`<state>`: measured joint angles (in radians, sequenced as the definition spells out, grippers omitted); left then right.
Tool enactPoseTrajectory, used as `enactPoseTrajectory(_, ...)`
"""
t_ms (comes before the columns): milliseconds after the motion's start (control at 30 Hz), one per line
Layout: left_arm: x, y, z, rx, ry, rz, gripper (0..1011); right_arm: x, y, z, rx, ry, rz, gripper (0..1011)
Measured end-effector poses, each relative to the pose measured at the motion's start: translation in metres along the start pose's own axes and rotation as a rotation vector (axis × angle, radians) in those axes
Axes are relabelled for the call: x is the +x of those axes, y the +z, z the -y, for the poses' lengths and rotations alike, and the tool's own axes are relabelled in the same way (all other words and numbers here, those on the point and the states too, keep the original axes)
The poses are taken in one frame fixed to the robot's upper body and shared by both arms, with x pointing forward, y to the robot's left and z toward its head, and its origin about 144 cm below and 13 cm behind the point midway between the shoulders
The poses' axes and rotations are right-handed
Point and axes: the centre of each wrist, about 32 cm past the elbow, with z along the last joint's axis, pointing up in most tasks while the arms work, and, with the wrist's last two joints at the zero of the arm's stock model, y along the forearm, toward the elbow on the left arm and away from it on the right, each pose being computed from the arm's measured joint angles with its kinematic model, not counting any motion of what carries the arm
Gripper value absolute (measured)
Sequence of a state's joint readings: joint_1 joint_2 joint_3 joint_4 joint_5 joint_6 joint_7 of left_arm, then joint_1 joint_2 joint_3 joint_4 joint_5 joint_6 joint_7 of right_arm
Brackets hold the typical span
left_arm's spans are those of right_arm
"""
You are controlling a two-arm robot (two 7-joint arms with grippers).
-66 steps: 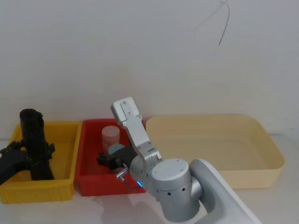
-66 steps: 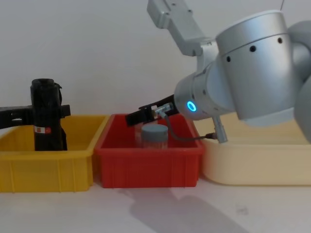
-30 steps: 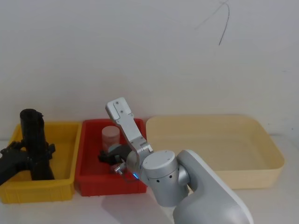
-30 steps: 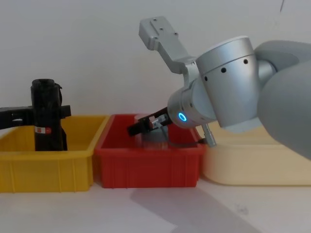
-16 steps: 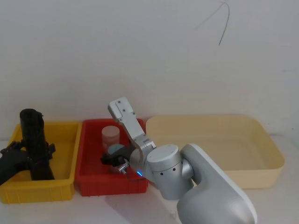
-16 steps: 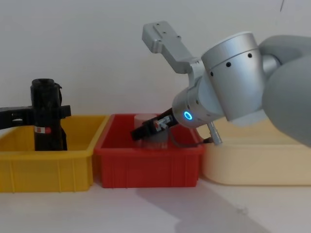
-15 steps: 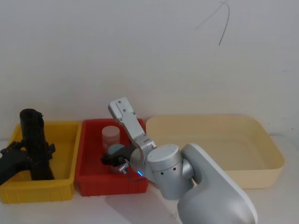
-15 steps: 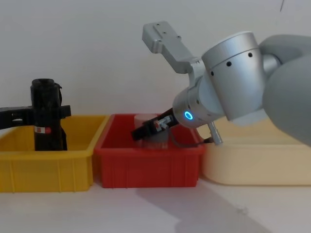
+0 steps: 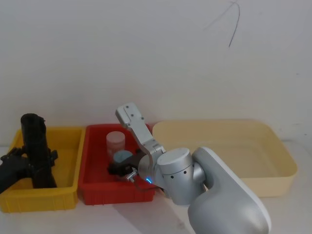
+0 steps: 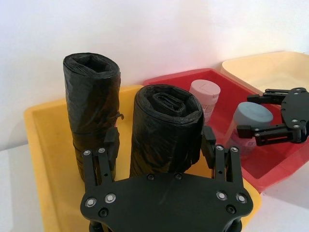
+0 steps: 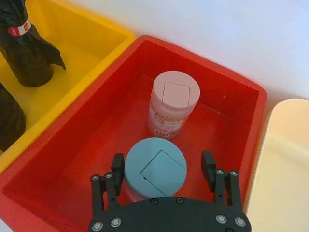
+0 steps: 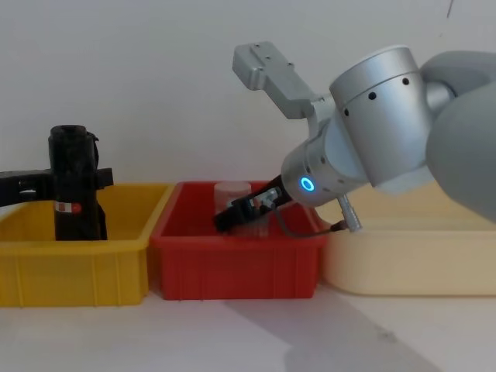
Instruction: Pick up the garbage bag with the one hand and transfer it to the other hand.
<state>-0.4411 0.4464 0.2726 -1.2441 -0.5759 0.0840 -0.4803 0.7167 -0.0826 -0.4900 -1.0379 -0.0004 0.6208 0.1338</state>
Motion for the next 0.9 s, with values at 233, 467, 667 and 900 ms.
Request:
enactPoseTrajectory(233, 0.0000, 0.0000, 0.0000, 0.000, 0.000, 0.000, 1001, 0.0016, 0.0003, 0.0000, -0.008, 0.006, -0.004, 830)
enactPoseTrajectory(467, 0.0000, 0.0000, 0.0000, 0.000, 0.000, 0.000, 979, 0.0023, 0.0006, 0.0000, -0.012, 0.009, -0.006, 680)
enactPoseTrajectory(667, 0.0000, 0.0000, 0.0000, 0.000, 0.000, 0.000, 865, 0.0029, 0.0004, -0.0001, -0.014, 0.011, -0.007, 679)
enactPoseTrajectory(900, 0.0000, 0.0000, 0.0000, 0.000, 0.000, 0.000, 636, 0.0032, 0.0005, -0.0001, -0.016, 0.012, -0.008, 680)
